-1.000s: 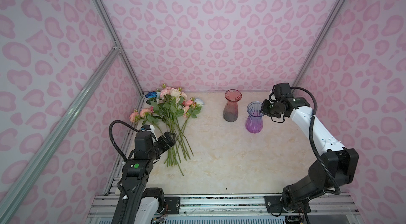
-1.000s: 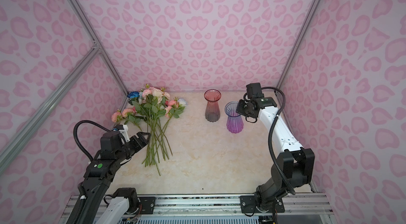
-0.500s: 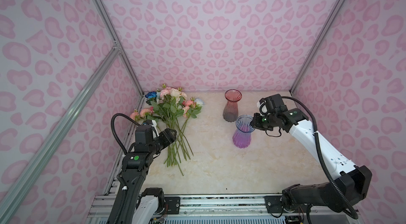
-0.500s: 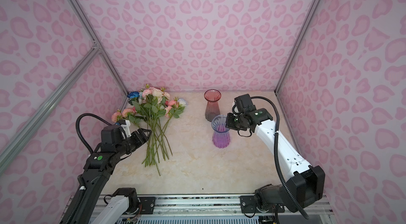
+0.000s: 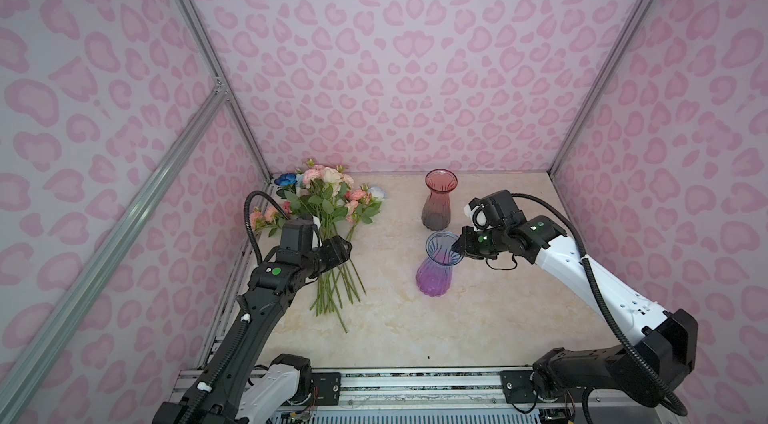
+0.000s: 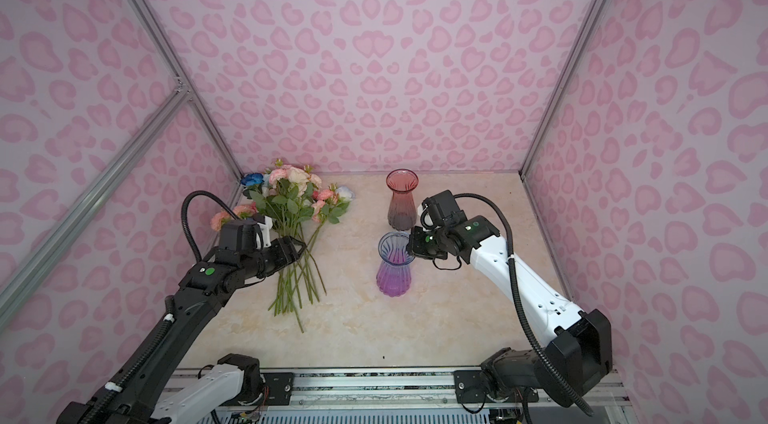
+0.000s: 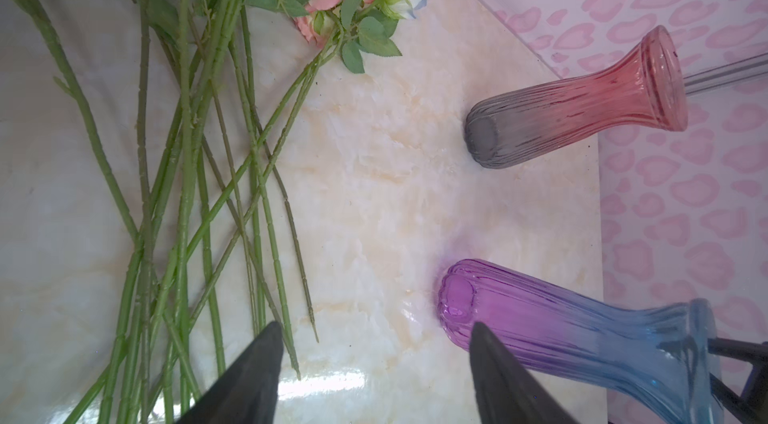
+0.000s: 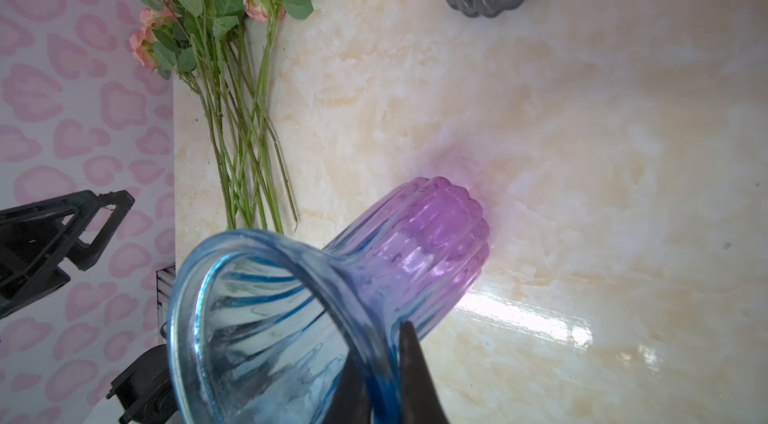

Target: Arrange the flowers into the vase

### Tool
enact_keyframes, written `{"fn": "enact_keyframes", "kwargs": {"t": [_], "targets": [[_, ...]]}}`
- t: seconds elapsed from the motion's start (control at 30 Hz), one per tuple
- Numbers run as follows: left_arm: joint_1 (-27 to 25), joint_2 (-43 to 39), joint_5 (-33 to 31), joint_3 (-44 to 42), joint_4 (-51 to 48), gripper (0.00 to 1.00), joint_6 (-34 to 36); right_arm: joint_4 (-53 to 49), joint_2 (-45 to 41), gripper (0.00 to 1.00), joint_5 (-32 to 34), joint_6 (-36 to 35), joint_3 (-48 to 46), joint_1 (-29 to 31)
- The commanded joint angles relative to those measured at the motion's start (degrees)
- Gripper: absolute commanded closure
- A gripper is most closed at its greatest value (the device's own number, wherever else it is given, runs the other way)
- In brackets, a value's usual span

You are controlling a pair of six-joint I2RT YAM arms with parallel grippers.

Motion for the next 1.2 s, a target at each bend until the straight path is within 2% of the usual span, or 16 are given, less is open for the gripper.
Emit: {"fn": "enact_keyframes", "kwargs": {"t": [0.0, 0.27, 0.5, 0.67, 0.73, 0.8, 0.93, 1.0, 1.1, 1.17], "targets": [[-0.62, 1.33, -2.13, 1.73, -1.07, 0.28, 1.36, 2.70, 0.00, 0.84, -0.50, -0.64, 0.91, 0.56], [-0.66, 3.64, -3.67, 4.57, -3.26, 0.27, 3.41, 0.99, 0.19, 0.73, 0.29, -2.63, 4.16, 0.90], [-0.63, 7.68, -9.69, 7.28, -5.26, 0.30, 5.10, -2.37, -2.11, 0.69, 7.28, -6.35, 5.60, 0.81], [-0.65, 11.29, -12.59, 8.82, -5.37, 0.40, 5.10, -1.69, -4.74, 0.69, 9.82, -7.35, 3.43, 0.72], [-0.63, 12.93, -15.50, 9.21, -4.90, 0.43, 4.66, -2.01, -6.05, 0.69, 12.58, -8.21, 3.18, 0.76], [-0.60, 15.01, -19.94, 9.81, -4.37, 0.50, 4.40, -2.11, -7.71, 0.69, 15.79, -9.14, 2.69, 0.77], [0.40, 22.35, -24.82, 14.49, -5.91, 0.61, 5.33, -1.59, -11.51, 0.69, 20.35, -10.56, 1.26, 0.75], [2.42, 26.38, -23.45, 16.89, -6.48, 0.67, 5.19, 0.68, -13.56, 0.70, 20.47, -11.30, -1.00, 0.72], [5.34, 32.02, -23.02, 19.04, -4.98, 0.68, 5.45, 5.97, -17.05, 0.69, 21.77, -11.12, -6.62, 0.21], [6.85, 36.52, -23.07, 21.28, -5.41, 0.73, 6.56, 9.34, -19.26, 0.65, 21.85, -10.06, -10.59, -0.96]]}}
